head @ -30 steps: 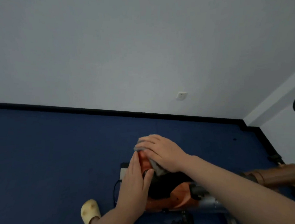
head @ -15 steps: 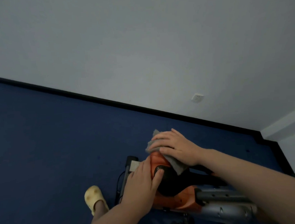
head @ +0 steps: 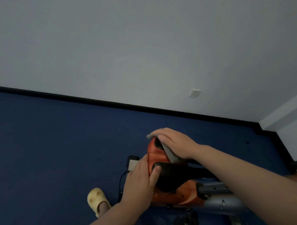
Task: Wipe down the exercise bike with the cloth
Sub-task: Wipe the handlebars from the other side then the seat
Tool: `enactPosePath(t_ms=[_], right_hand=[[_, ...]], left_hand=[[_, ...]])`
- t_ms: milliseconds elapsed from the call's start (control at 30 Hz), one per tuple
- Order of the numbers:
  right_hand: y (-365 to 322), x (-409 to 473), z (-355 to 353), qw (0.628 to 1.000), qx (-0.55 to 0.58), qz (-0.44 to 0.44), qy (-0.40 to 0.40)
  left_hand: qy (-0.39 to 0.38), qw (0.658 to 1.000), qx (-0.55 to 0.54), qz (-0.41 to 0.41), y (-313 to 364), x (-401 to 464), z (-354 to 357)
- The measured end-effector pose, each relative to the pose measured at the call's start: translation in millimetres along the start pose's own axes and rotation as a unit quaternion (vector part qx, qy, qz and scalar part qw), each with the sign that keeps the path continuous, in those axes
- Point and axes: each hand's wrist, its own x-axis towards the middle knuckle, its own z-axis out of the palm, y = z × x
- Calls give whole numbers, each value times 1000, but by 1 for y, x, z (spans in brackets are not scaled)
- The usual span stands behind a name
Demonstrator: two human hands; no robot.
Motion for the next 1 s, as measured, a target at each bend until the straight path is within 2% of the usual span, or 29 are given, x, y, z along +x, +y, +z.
enactPosePath(t_ms=[67, 100, 200, 267, 300, 367, 467, 533, 667, 767, 833, 933, 1000], right_hand=[[-11, 18, 1, 997, -8, 80, -3], [-15, 21, 3, 996, -41, 82, 0], [-15, 0, 12, 992, -112, -29, 39], [-4, -21, 11, 993, -90, -71, 32], [5, -31, 10, 997, -54, -46, 26], [23, -42, 3, 996, 44, 71, 18], [24, -30, -4, 973, 45, 226, 8], [4, -14, 5, 975, -47, 217, 26], [-20, -20, 26, 979, -66, 119, 149], [-7, -52, 21, 988, -54, 86, 114], [9, -68, 16, 985, -60, 130, 98], [9, -50, 14, 957, -146, 237, 80], [-13, -25, 22, 937, -171, 285, 109]], left_hand=[[1, 1000, -21, -4, -2, -1, 2], [0, 1000, -22, -8, -3, -1, 3], [8, 1000, -8, 4, -4, -3, 2], [25, 999, 8, 44, -4, -2, 1], [31, 998, 12, 60, -4, -2, 1], [37, 996, 18, 78, -4, 0, 0], [35, 995, 35, 85, -6, 2, 0], [39, 995, 34, 85, -7, 3, -1], [37, 995, 45, 83, -4, 4, -1], [37, 996, 30, 78, -3, 3, -3], [45, 995, 24, 83, -3, 4, -4], [67, 993, 21, 96, -4, 8, -6], [91, 991, -15, 98, -4, 16, -11]])
